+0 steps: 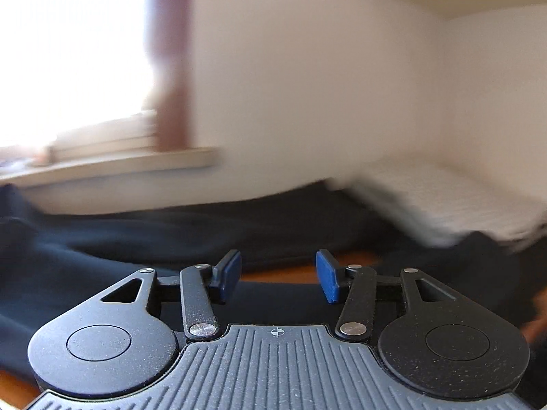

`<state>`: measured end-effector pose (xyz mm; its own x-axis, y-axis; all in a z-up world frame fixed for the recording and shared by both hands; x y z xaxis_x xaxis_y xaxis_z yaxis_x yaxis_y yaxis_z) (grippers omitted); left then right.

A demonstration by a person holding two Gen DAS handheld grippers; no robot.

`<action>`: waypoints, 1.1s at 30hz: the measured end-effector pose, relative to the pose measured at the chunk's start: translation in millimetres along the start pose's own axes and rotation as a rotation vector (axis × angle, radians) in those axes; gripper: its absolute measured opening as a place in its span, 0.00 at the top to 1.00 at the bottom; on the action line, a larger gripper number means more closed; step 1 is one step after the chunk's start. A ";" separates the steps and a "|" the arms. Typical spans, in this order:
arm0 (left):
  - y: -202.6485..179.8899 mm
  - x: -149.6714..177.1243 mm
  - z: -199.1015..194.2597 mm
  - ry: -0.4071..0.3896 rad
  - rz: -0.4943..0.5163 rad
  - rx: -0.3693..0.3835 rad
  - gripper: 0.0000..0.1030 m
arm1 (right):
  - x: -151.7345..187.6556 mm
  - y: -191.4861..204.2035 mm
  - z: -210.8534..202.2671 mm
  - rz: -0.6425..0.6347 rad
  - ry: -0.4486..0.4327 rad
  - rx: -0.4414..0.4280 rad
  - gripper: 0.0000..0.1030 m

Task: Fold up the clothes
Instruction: 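Lift and lay the hoodie flat with both grippers, then open them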

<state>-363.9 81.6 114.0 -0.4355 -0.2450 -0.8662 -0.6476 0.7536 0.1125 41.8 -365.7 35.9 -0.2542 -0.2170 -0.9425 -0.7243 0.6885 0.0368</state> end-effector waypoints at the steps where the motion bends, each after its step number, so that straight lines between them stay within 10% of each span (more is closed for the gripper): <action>1: 15.5 8.7 -10.0 0.004 -0.025 -0.020 0.23 | -0.4 17.0 5.3 -0.008 0.008 -0.043 0.52; 9: 121.6 75.4 -74.3 0.030 -0.230 -0.157 0.22 | 0.7 177.7 44.4 -0.135 0.086 -0.367 0.52; 18: 148.1 129.5 -109.9 0.014 -0.327 -0.136 0.22 | 28.8 347.3 35.8 -0.396 0.118 -0.625 0.52; 33: 151.9 147.6 -127.4 -0.009 -0.310 -0.025 0.23 | 46.2 351.6 47.0 -0.286 0.230 -0.686 0.47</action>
<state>-606.2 82.1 65.2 -0.2096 -0.4552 -0.8654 -0.7642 0.6284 -0.1455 -194.4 -101.1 -10.3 -0.0701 -0.5115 -0.8564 -0.9973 0.0180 0.0709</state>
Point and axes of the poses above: each gripper's, at about its wrist camera, not at the fingertips, and z roughly the way its jaws point, y to its left, x to its underside, the point moved 8 cm from there along z, roughly the way its jaws point, and after that the axes turned 1 degree about -z, right-handed, at the moved point
